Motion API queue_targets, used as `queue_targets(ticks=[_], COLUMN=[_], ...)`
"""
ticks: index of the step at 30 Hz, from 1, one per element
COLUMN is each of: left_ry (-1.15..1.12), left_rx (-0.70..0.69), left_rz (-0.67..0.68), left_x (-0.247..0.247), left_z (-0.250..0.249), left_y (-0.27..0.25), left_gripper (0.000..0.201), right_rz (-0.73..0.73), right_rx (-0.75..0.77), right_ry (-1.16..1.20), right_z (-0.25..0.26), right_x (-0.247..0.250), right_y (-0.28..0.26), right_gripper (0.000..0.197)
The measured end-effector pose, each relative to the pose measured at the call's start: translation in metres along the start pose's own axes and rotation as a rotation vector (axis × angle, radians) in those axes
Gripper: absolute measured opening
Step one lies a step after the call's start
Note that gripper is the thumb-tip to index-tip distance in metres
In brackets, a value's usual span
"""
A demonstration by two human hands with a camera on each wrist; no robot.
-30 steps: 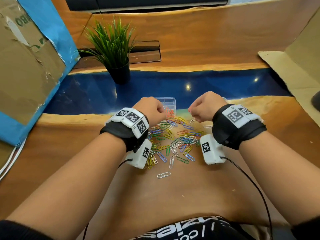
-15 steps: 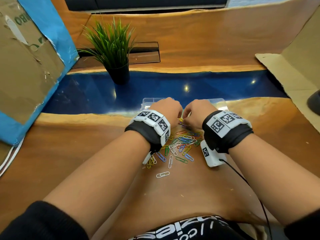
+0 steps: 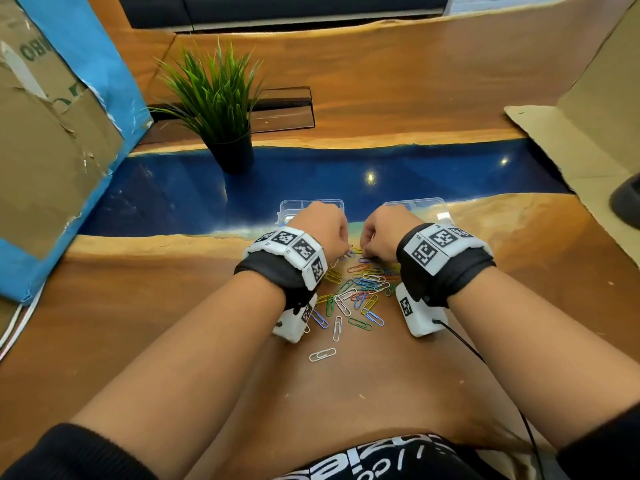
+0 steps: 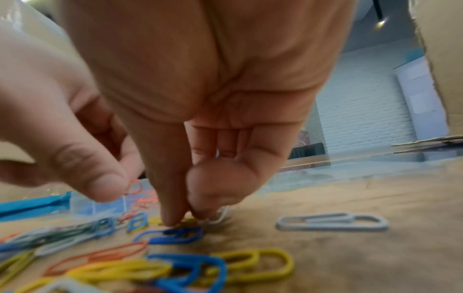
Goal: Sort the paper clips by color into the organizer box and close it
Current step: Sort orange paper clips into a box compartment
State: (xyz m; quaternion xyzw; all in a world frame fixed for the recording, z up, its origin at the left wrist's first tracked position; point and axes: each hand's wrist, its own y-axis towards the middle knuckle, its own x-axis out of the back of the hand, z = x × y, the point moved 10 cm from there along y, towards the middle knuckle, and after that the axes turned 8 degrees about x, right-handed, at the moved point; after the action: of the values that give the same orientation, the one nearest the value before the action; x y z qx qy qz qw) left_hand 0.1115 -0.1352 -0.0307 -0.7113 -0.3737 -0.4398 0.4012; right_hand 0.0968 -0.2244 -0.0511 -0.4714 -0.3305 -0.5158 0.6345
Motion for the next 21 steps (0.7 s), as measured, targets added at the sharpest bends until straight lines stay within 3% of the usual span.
queue_targets(ticks=[5,11,15,21], left_ry=[-0.202,-0.454,-0.641,-0.652], left_rx=[0.086,0.113,0.197,0.300], left_rz=[-0.020,0.081,0.105,0.177], left_x=[0.009,0.007,0.005,-0.004], left_z=[0.025,0.037,0.051,0.047], left_y=[-0.006,-0.012,-0.016,-0.014], left_gripper=[0.010,0.015,0.015,0.025], right_rz=[0.054,0.095,0.128,0.165], right_rx=[0.102,0.193,0.198,0.210], right_ry=[0.027,-0.111,-0.168,-0.150], right_z=[0.012,0.035,0.040,0.040], right_x=[0.004,-0.009,-0.015,-0.020], right_y=[-0.015,-0.018,-0.018,-0.018], right_gripper=[0.009,0.006,0.014,0.019])
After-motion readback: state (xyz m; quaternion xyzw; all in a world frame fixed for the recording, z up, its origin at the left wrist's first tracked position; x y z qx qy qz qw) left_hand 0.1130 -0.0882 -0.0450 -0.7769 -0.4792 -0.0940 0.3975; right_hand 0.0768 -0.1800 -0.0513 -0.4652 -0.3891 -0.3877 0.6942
